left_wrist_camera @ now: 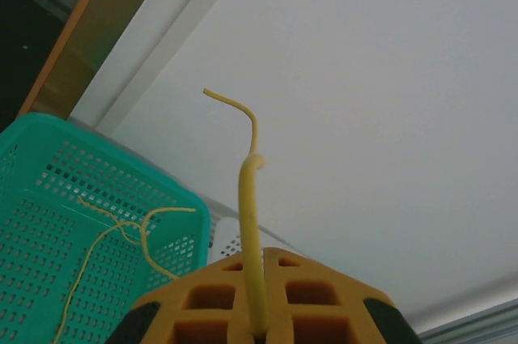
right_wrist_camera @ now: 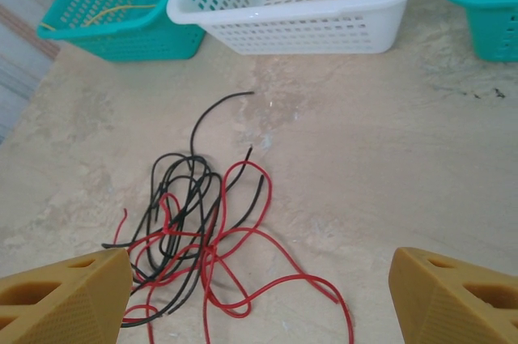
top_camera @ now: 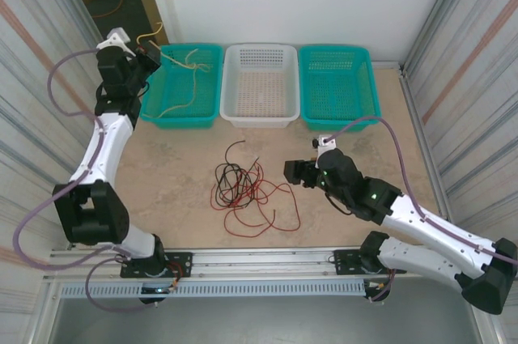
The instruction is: Untangle the cables
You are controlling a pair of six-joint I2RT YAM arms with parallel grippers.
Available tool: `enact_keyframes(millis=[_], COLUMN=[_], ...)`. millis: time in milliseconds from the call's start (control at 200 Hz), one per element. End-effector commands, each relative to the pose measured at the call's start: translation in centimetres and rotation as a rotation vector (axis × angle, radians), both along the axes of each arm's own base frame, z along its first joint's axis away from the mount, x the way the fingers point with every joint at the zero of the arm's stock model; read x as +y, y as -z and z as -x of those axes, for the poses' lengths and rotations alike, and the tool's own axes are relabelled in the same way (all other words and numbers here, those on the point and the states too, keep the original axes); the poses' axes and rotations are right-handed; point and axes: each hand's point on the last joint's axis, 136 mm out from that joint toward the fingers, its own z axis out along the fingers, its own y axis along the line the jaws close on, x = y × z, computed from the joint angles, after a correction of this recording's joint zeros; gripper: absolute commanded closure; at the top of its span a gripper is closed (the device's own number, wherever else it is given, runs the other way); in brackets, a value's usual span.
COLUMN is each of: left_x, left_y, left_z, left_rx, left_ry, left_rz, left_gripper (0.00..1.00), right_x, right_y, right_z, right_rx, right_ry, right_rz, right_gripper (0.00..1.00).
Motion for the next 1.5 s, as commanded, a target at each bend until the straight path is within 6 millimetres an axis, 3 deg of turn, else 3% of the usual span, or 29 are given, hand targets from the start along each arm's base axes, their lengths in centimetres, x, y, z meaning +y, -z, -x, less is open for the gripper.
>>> enact_keyframes(millis=[0,220,241,326,471,576,737,897,987,1082,1273,1368,1493], left_x=[0.2,1.1,1.1,1.1,1.6,1.2,1.5,0.7,-1.6,-5.9,-15.5,-17.3,-17.9], left_y=[-0.9,5.1,5.7,8.0,10.2,9.7,8.2,6.6,6.2,6.3,11.3,15.2,19.2], left_z=[-1.3,-4.0,-4.2,-4.5,-3.7,-3.3,-1.5,2.7,5.7,9.4,18.8,23.1,26.6], left_rx=[-0.066,0.053,0.070,0.135,0.179,0.201,0.264,0.297,0.276,0.288,0.417,0.519,0.628], left_ry=[0.022,0.015,0.016,0.027,-0.008,0.021,-0.002,-0.008,0.067,0.212,0.592,0.685,0.729], left_rz=[0.025,0.078,0.082,0.084,0.081,0.056,0.022,0.063,0.107,0.034,-0.206,-0.331,-0.362], left_gripper=[1.00,1.00,0.95,0.58,0.17,0.03,0.03,0.06,0.07,0.11,0.25,0.30,0.35], right_x=[-1.0,-1.5,-1.6,-1.8,-2.1,-2.3,-2.4,-1.4,-0.2,0.8,0.2,0.4,0.4], right_y=[0.1,-0.7,-0.7,-0.9,-1.1,-1.3,-1.0,0.6,1.6,3.0,7.1,9.0,11.3], right_z=[0.0,-0.2,-0.2,-0.3,-0.2,0.0,-0.1,-0.5,-0.6,-1.0,-0.5,0.2,0.9], right_rx=[0.000,-0.021,-0.021,-0.020,-0.013,-0.014,0.015,0.099,0.147,0.199,0.318,0.374,0.436], right_ry=[0.021,0.029,0.030,0.036,0.038,0.039,0.048,0.031,-0.001,-0.011,0.016,-0.003,-0.019], right_rz=[0.011,-0.007,-0.010,-0.016,-0.004,-0.006,0.008,0.050,0.063,0.087,0.185,0.191,0.230], right_gripper=[0.18,0.18,0.17,0.17,0.17,0.17,0.16,0.16,0.15,0.15,0.16,0.15,0.16])
